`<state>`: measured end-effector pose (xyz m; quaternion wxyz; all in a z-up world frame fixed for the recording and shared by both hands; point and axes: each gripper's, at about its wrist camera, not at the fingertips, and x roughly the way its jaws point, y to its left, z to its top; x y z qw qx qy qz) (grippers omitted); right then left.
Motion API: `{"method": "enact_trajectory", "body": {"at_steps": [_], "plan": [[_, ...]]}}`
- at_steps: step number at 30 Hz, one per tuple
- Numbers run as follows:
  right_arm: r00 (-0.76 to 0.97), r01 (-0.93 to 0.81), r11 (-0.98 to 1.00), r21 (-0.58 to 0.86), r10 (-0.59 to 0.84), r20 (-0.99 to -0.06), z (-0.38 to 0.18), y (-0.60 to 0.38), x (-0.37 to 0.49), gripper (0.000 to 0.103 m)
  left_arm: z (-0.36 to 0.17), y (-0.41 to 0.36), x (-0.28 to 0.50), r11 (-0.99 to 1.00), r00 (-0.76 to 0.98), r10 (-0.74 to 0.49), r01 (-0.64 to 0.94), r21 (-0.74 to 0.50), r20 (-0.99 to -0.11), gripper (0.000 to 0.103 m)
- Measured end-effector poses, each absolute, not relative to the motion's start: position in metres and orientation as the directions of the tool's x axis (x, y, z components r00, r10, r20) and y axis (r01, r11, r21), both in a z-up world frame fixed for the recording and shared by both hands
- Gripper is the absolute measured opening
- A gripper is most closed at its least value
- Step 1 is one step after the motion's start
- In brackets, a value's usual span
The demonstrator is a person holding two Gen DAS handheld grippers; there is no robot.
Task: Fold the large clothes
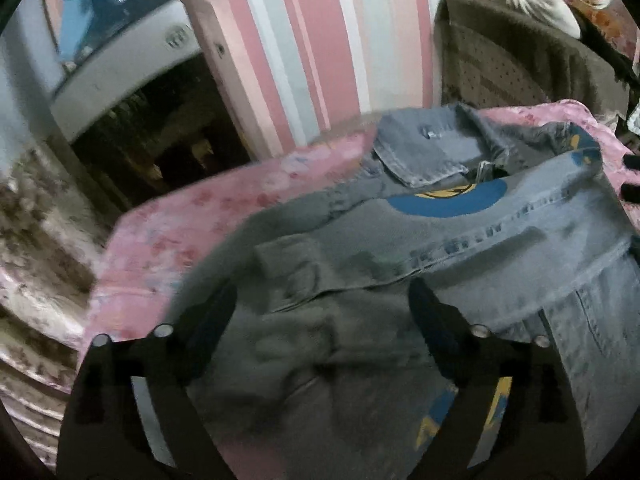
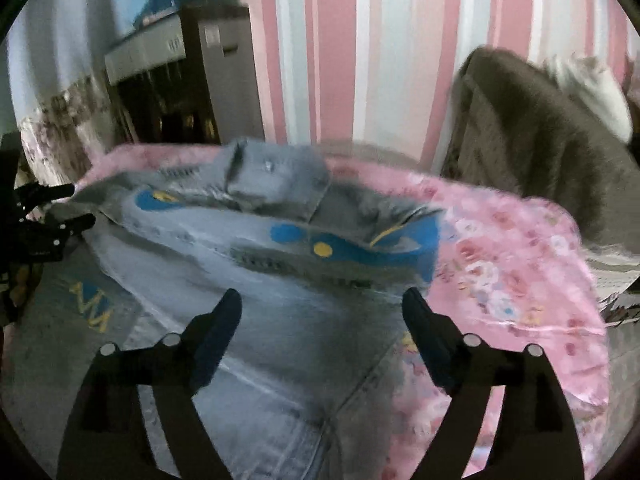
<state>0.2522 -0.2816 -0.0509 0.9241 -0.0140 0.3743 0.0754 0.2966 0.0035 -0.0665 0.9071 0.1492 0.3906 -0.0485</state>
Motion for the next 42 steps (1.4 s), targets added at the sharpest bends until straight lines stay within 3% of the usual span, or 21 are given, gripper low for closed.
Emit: {"method": "enact_trajectory", "body": {"at_steps": [2, 6, 11, 19, 28, 31, 33, 38, 42], "plan": [[0.734, -0.124, 0.992, 0.023, 0.107, -0.67, -0.044, -0.281, 0.238, 0.094, -0.057, 0.017, 0.281, 0.956, 0.708, 0.026, 0.189, 0.224, -0.706, 0.09], [0.764, -0.076, 0.997, 0.005, 0.061, -0.642, -0.042, -0.274, 0.212, 0.097, -0.048, 0.045, 0.254, 0.969, 0.723, 0.032, 0.146, 0.199, -0.69, 0.096], [0.758, -0.019, 0.999, -0.029, -0.004, -0.652, -0.046, -0.254, 0.185, 0.098, -0.05, 0.077, 0.217, 0.976, 0.729, 0.064, 0.096, 0.195, -0.682, 0.098], [0.765, 0.059, 0.997, 0.041, -0.018, -0.644, -0.05, -0.242, 0.138, 0.098, -0.066, 0.134, 0.168, 0.978, 0.712, 0.132, 0.02, 0.208, -0.69, 0.1], [0.77, 0.071, 0.994, 0.078, -0.005, -0.639, -0.066, -0.239, 0.118, 0.097, -0.085, 0.187, 0.147, 0.989, 0.674, 0.138, -0.05, 0.142, -0.726, 0.1], [0.768, 0.065, 0.998, 0.019, -0.038, -0.64, -0.066, -0.228, 0.119, 0.087, -0.094, 0.182, 0.139, 0.988, 0.662, 0.134, -0.035, 0.149, -0.738, 0.1], [0.765, 0.057, 0.998, -0.014, -0.053, -0.641, -0.065, -0.223, 0.122, 0.068, -0.097, 0.179, 0.136, 0.988, 0.655, 0.134, -0.033, 0.149, -0.744, 0.099], [0.763, 0.031, 1.0, 0.004, -0.021, -0.646, -0.062, -0.219, 0.127, 0.068, -0.092, 0.163, 0.125, 0.994, 0.641, 0.075, 0.012, 0.108, -0.764, 0.096], [0.764, 0.013, 1.0, 0.016, 0.001, -0.645, -0.061, -0.215, 0.13, 0.068, -0.094, 0.15, 0.126, 0.981, 0.62, 0.145, 0.011, 0.193, -0.771, 0.094]]}}
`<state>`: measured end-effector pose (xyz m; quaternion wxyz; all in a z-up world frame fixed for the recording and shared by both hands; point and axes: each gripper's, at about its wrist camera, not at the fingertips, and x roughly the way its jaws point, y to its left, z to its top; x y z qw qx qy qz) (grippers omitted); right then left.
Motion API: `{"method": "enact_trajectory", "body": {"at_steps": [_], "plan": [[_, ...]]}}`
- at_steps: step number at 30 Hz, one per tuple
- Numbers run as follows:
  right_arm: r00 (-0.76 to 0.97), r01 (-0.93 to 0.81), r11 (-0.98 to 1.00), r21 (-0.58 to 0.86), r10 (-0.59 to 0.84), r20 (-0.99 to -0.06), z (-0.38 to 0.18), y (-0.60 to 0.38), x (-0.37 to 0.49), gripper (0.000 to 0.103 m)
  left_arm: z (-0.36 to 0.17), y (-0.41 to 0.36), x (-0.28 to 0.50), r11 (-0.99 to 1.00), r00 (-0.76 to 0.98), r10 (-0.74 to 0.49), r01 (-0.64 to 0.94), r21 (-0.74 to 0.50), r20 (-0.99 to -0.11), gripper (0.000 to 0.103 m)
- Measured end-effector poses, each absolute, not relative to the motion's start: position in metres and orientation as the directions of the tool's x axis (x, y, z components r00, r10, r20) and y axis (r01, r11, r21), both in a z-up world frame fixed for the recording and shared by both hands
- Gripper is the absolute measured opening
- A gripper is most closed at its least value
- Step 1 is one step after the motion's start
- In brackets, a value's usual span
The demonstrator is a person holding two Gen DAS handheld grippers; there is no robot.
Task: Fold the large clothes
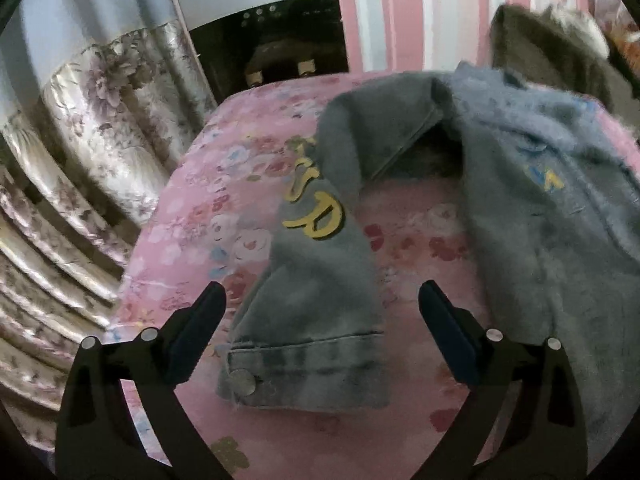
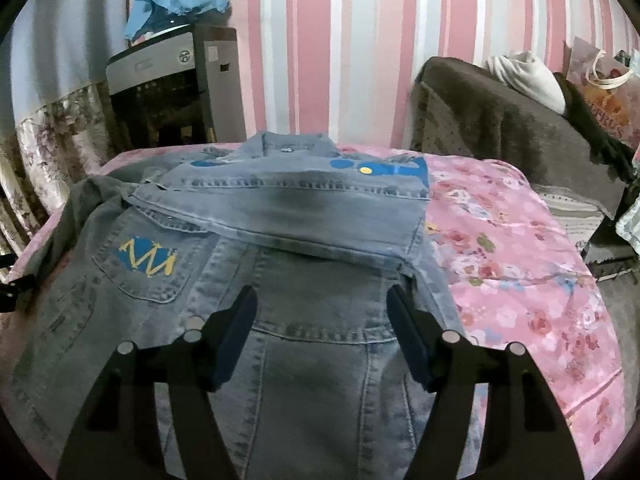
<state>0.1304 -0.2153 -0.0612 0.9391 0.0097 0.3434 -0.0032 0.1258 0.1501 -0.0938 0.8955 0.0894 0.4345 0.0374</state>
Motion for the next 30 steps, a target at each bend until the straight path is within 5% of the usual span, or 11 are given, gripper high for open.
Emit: {"method": "enact_trajectory", "body": {"at_steps": [2, 8, 10, 18, 30], "plan": [[0.763, 0.006, 1.0, 0.012, 0.003, -0.646, -0.062, -0.213, 0.132, 0.068, -0.1, 0.153, 0.13, 0.981, 0.594, 0.151, 0.011, 0.196, -0.79, 0.064], [0.757, 0.004, 0.999, 0.047, 0.028, -0.652, -0.064, -0.219, 0.135, 0.068, -0.095, 0.182, 0.142, 0.993, 0.567, 0.11, -0.03, 0.114, -0.817, 0.024], [0.759, 0.001, 0.998, 0.056, 0.035, -0.65, -0.062, -0.222, 0.138, 0.068, -0.082, 0.201, 0.148, 0.996, 0.578, 0.07, -0.078, 0.03, -0.813, 0.018], [0.77, -0.005, 0.999, 0.043, 0.031, -0.637, -0.05, -0.228, 0.156, 0.069, -0.023, 0.231, 0.169, 0.957, 0.69, -0.081, -0.149, -0.25, -0.72, 0.016], [0.787, 0.0, 1.0, 0.011, 0.006, -0.617, -0.025, -0.252, 0.189, 0.069, -0.007, 0.105, 0.256, 0.944, 0.659, -0.284, 0.066, -0.322, -0.697, 0.015]]}}
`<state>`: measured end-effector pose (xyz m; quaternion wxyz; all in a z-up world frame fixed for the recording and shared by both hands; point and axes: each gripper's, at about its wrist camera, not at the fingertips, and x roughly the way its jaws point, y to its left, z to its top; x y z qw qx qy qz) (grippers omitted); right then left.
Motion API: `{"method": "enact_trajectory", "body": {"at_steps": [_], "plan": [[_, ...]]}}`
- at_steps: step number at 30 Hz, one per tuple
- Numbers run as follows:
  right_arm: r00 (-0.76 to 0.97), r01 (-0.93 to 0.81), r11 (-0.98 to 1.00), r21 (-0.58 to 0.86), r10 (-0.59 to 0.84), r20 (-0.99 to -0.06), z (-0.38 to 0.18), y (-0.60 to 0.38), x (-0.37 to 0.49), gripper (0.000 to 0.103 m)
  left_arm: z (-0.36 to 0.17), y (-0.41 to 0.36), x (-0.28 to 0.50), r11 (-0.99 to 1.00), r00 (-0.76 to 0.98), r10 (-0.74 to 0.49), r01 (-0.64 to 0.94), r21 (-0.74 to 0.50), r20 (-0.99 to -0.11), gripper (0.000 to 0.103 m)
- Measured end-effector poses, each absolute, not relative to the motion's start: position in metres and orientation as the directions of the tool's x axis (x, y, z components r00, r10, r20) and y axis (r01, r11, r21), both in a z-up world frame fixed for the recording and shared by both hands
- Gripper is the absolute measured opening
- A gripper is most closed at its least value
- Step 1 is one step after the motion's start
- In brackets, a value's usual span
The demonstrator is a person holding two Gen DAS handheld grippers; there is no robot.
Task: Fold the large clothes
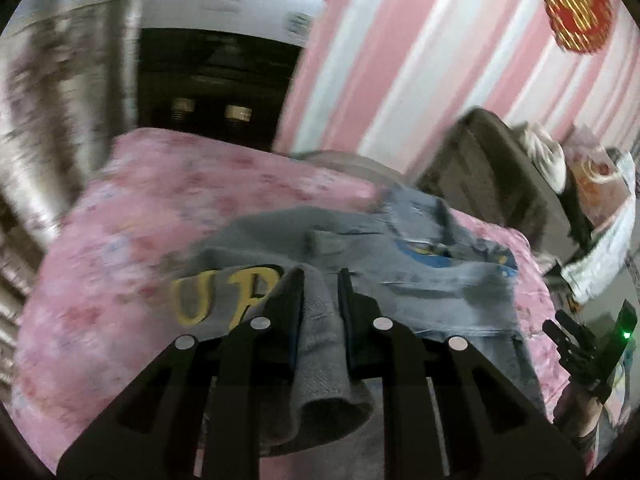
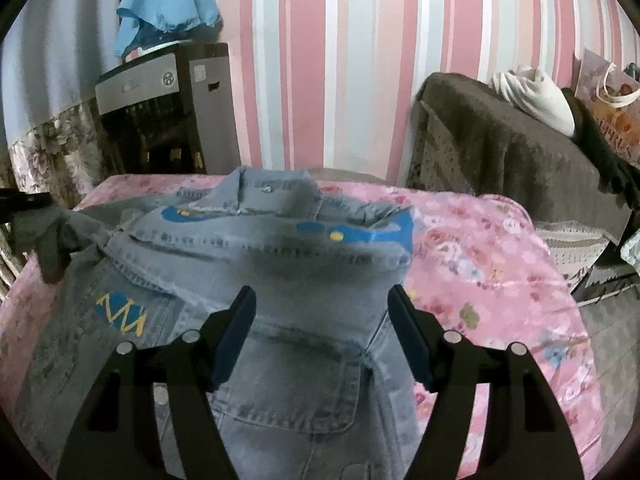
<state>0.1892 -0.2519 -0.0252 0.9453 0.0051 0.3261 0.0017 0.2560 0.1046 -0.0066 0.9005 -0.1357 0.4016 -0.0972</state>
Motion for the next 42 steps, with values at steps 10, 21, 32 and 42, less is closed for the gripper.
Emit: {"method": "enact_trajectory", "body": {"at_steps": [10, 21, 32, 42], "plan": [[0.771, 0.009, 0.998, -0.058, -0.043, -0.635, -0.021, -0.264, 0.203, 0.069, -0.014, -0.017, 0.303, 0.95, 0.596, -0.308, 0.231, -0.209, -0.741, 0.013], [0.704, 0.032, 0.999, -0.038, -0.049, -0.708, -0.052, -0.277, 0.218, 0.069, -0.079, -0.042, 0.324, 0.952, 0.517, -0.256, 0.282, -0.119, -0.817, 0.032], [0.714, -0.001, 1.0, -0.017, -0.011, -0.7, -0.043, -0.258, 0.211, 0.076, -0.025, -0.029, 0.275, 0.946, 0.613, -0.265, 0.313, -0.079, -0.744, 0.087], [0.697, -0.076, 0.996, 0.051, 0.089, -0.711, -0.056, -0.213, 0.204, 0.076, -0.018, 0.055, 0.237, 0.984, 0.713, -0.086, 0.17, 0.053, -0.695, 0.097]]}}
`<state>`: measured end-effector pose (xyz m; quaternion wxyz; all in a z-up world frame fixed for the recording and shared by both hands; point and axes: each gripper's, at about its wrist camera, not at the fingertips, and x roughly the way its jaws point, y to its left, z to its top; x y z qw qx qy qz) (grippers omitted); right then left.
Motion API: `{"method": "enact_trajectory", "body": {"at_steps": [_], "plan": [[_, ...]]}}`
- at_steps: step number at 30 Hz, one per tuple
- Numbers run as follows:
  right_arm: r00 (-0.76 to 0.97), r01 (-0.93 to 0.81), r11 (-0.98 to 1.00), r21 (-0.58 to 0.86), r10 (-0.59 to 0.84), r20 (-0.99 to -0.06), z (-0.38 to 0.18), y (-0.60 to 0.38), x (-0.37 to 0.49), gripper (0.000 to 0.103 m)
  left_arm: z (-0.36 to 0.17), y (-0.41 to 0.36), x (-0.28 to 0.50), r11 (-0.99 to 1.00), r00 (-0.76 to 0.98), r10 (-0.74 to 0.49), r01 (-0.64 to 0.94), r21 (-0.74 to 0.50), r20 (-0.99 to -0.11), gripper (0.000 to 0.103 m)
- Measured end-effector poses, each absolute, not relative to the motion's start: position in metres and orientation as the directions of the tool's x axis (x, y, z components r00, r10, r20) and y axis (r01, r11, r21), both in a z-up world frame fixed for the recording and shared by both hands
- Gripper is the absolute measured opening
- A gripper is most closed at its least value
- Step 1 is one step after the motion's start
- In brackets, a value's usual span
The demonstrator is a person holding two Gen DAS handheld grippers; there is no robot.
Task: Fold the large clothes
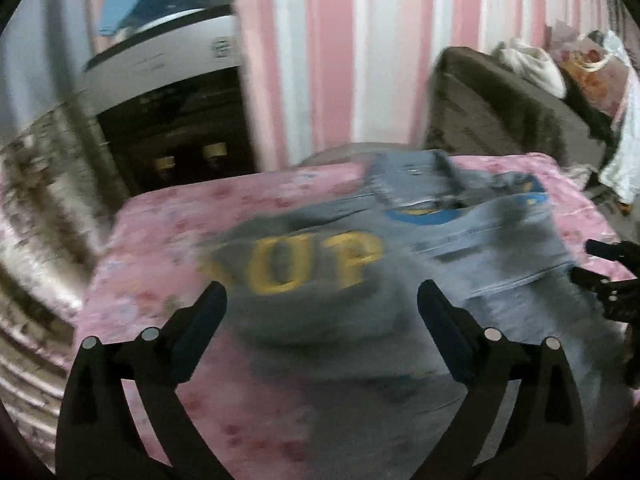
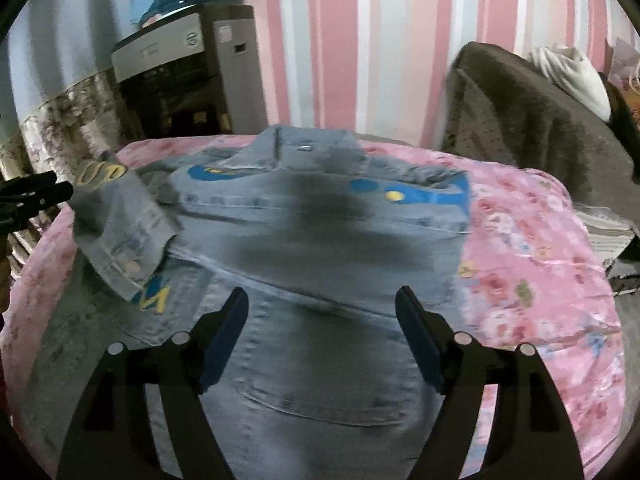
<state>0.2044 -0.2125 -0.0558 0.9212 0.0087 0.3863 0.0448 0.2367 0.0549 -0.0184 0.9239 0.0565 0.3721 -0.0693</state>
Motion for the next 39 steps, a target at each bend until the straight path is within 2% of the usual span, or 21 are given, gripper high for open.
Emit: {"method": "enact_trajectory", "body": {"at_steps": [9, 19, 20, 23, 24, 25, 31, 35, 39], "plan": [[0.679, -0.149, 0.974, 0.171, 0.227, -0.698, -0.06, -0.147, 0.217, 0.076, -0.05, 0.137, 0.228, 0.995, 0.722, -0.02, 0.081, 0.056, -0.691, 0.097], [0.621, -0.231, 0.942, 0.242, 0.334, -0.709, -0.078, -0.086, 0.249, 0.072, -0.071, 0.169, 0.23, 0.998, 0.717, -0.011, 0.051, 0.036, -0.697, 0.097], [0.609, -0.23, 0.935, 0.271, 0.355, -0.709, -0.082, -0.085, 0.256, 0.067, -0.071, 0.168, 0.23, 0.998, 0.719, -0.016, 0.054, 0.033, -0.695, 0.097], [0.586, -0.221, 0.906, 0.362, 0.42, -0.693, -0.09, -0.09, 0.267, 0.04, -0.07, 0.163, 0.231, 0.997, 0.725, -0.016, 0.065, 0.045, -0.688, 0.097], [0.587, -0.224, 0.898, 0.379, 0.435, -0.683, -0.09, -0.091, 0.269, 0.014, -0.069, 0.161, 0.231, 0.996, 0.727, -0.013, 0.067, 0.052, -0.686, 0.097], [0.594, -0.231, 0.898, 0.376, 0.436, -0.677, -0.088, -0.091, 0.27, 0.004, -0.069, 0.16, 0.232, 0.996, 0.729, -0.012, 0.069, 0.056, -0.685, 0.097], [0.669, -0.286, 0.936, 0.207, 0.349, -0.656, -0.058, -0.089, 0.259, 0.003, -0.065, 0.16, 0.238, 0.997, 0.728, -0.014, 0.059, 0.042, -0.685, 0.097], [0.753, -0.215, 0.976, 0.024, 0.182, -0.632, -0.036, -0.11, 0.256, 0.003, -0.064, 0.158, 0.245, 0.999, 0.723, -0.02, 0.042, 0.015, -0.69, 0.097], [0.799, -0.108, 0.992, -0.063, 0.049, -0.599, -0.021, -0.15, 0.254, 0.003, -0.058, 0.146, 0.248, 0.998, 0.727, -0.031, 0.057, 0.015, -0.686, 0.097]]}}
